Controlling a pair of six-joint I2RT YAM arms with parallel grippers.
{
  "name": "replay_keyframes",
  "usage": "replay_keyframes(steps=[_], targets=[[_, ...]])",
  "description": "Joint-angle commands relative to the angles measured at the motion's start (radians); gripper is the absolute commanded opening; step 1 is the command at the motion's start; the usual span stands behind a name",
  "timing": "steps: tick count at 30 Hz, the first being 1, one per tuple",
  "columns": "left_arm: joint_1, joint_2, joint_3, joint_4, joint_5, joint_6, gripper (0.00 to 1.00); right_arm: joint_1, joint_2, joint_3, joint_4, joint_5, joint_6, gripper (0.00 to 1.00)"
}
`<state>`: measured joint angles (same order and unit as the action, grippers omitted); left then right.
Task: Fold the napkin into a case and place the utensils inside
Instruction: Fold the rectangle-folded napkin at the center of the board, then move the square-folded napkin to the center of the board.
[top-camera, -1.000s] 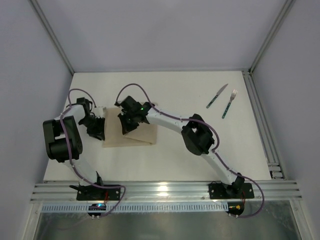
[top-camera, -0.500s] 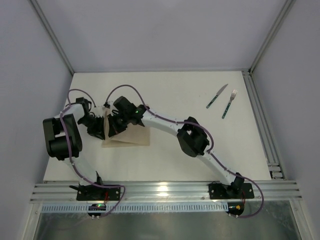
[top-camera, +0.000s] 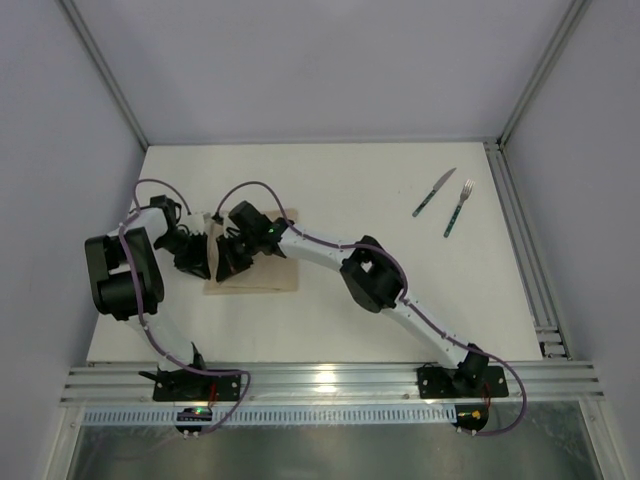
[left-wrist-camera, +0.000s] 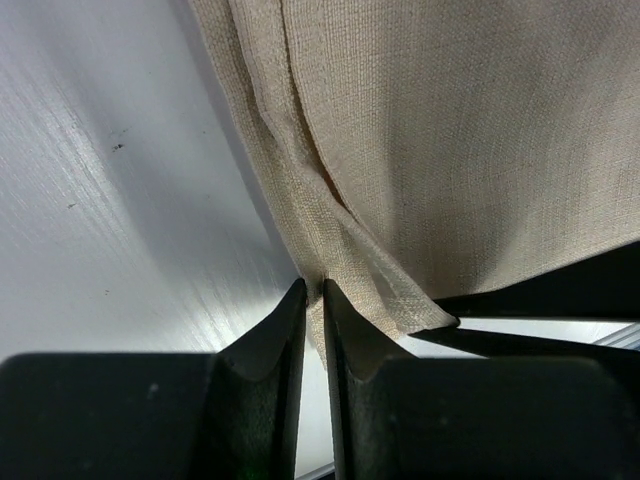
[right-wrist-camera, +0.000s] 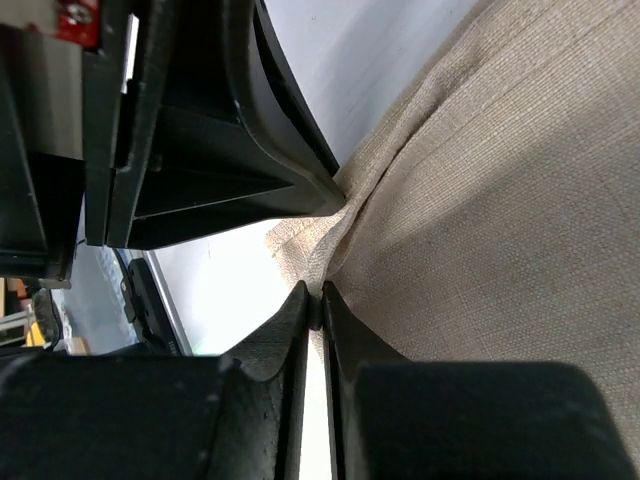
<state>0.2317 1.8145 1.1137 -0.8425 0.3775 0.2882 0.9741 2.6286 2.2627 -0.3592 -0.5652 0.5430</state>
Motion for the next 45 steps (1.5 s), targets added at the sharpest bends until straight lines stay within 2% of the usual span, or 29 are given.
replay_keyframes(steps=[1, 3, 4, 7, 11, 13, 16, 17, 19, 21, 29, 37, 40, 41, 44, 45], targets=[[0.008, 0.025, 0.000, 0.051, -0.009, 0.009, 0.15, -0.005, -0.004, 0.057, 0.074, -0.065, 0.041, 0.13], [0.011, 0.017, 0.001, 0.046, -0.014, 0.011, 0.17, -0.005, -0.016, 0.061, 0.071, -0.067, 0.031, 0.25], [0.011, 0.013, 0.000, 0.045, -0.015, 0.012, 0.18, -0.005, -0.031, 0.055, 0.060, -0.061, 0.005, 0.39], [0.023, -0.015, 0.001, 0.026, -0.015, 0.017, 0.25, -0.005, -0.151, -0.021, 0.019, -0.029, -0.101, 0.60], [0.031, -0.069, 0.000, 0.010, -0.038, 0.025, 0.39, -0.049, -0.370, -0.219, -0.027, 0.043, -0.225, 0.70], [0.032, -0.095, 0.003, 0.003, -0.057, 0.022, 0.42, -0.096, -0.477, -0.293, -0.024, 0.056, -0.232, 0.70], [0.032, -0.109, 0.008, -0.009, -0.075, 0.017, 0.44, -0.224, -0.544, -0.409, -0.015, 0.097, -0.215, 0.69], [0.031, -0.110, 0.009, -0.013, -0.077, 0.017, 0.45, -0.257, -0.544, -0.442, -0.014, 0.119, -0.189, 0.64], [0.032, -0.116, 0.009, -0.020, -0.084, 0.014, 0.45, -0.351, -0.527, -0.448, -0.009, 0.125, -0.158, 0.58], [0.031, -0.122, 0.011, -0.029, -0.092, 0.012, 0.45, -0.415, -0.478, -0.440, -0.001, 0.105, -0.129, 0.57], [0.032, -0.159, -0.005, -0.053, -0.120, 0.009, 0.48, -0.459, -0.300, -0.382, 0.077, -0.016, -0.091, 0.61], [0.031, -0.176, -0.040, -0.061, -0.123, 0.008, 0.48, -0.456, -0.214, -0.394, 0.187, -0.044, 0.029, 0.56], [0.032, -0.196, -0.054, -0.069, -0.124, 0.011, 0.49, -0.451, -0.200, -0.394, 0.195, -0.015, 0.058, 0.49], [0.032, -0.199, -0.057, -0.072, -0.121, 0.012, 0.49, -0.453, -0.188, -0.393, 0.201, -0.009, 0.077, 0.41], [0.032, -0.205, -0.061, -0.075, -0.118, 0.020, 0.49, -0.453, -0.168, -0.388, 0.241, -0.007, 0.106, 0.29], [0.034, -0.204, -0.063, -0.076, -0.115, 0.025, 0.49, -0.451, -0.167, -0.387, 0.249, -0.005, 0.132, 0.20]])
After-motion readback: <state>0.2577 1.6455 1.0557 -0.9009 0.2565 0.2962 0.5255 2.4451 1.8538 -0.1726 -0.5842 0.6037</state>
